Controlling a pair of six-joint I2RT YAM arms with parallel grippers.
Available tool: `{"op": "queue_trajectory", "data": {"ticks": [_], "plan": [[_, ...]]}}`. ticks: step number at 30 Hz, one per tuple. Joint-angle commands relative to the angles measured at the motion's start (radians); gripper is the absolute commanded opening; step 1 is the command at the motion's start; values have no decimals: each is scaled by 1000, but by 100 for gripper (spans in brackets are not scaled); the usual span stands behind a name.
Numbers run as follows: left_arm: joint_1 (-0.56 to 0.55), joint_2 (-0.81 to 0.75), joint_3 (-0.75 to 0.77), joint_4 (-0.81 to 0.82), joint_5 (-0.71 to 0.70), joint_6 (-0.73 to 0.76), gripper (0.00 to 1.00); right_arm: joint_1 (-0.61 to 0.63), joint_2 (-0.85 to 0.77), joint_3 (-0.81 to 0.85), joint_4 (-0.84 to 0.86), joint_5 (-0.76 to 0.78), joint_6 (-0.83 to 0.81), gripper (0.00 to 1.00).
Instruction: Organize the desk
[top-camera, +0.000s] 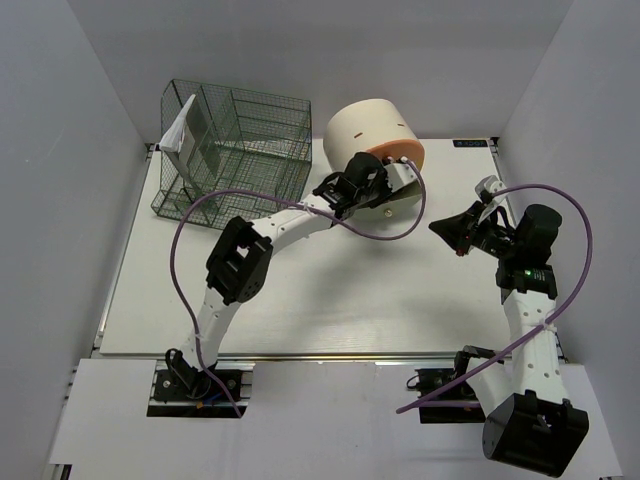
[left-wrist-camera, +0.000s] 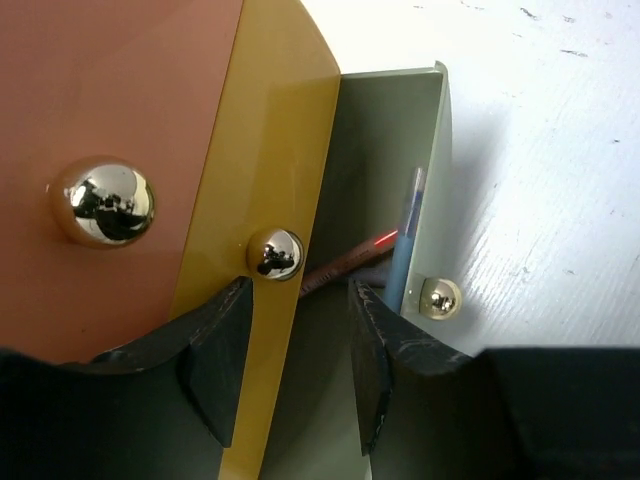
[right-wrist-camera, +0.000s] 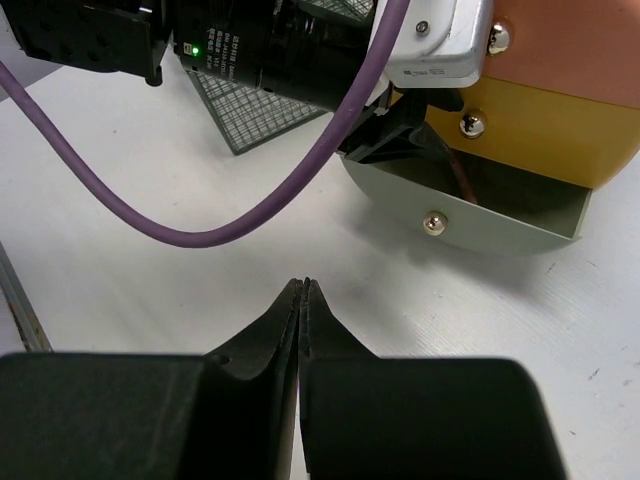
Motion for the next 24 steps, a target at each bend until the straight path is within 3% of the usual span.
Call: {"op": "queue_trajectory", "data": {"ticks": [1,4,7,8,12,17,20,21,23,24], "plan": [[4,-104,-30,45,-13,-20,53,-4,-1,-9,37,-33,-18,0],[4,-174,-82,73,-13,-53,49,-4,7,-15,37,-33,-27,0],[4,-291,-153,146,-50,-143,17,-1,28,-19,29,-36,-39,0],[4,-332,-206,148,-49,-182,0,4,43,-16,15,-13,-53,0],[4,-568,-416,94,-31,-430,0,32,119,30,-63,99,-93,0],[4,-948,-815,-4,141,-491,0,121,246,106,-179,170,-221,0],[4,-1126,-926,-110,238,-452,16,182,287,126,-242,196,-505,0],[4,-1169,-982,-136,255,-422,23,199,303,146,-273,208,-715,0],[4,-1272,-1025,-202,298,-409,26,213,368,187,-375,269,-908,1],[4,-1308,-1061,-216,298,-406,28,243,396,217,-418,282,-1109,1]]}}
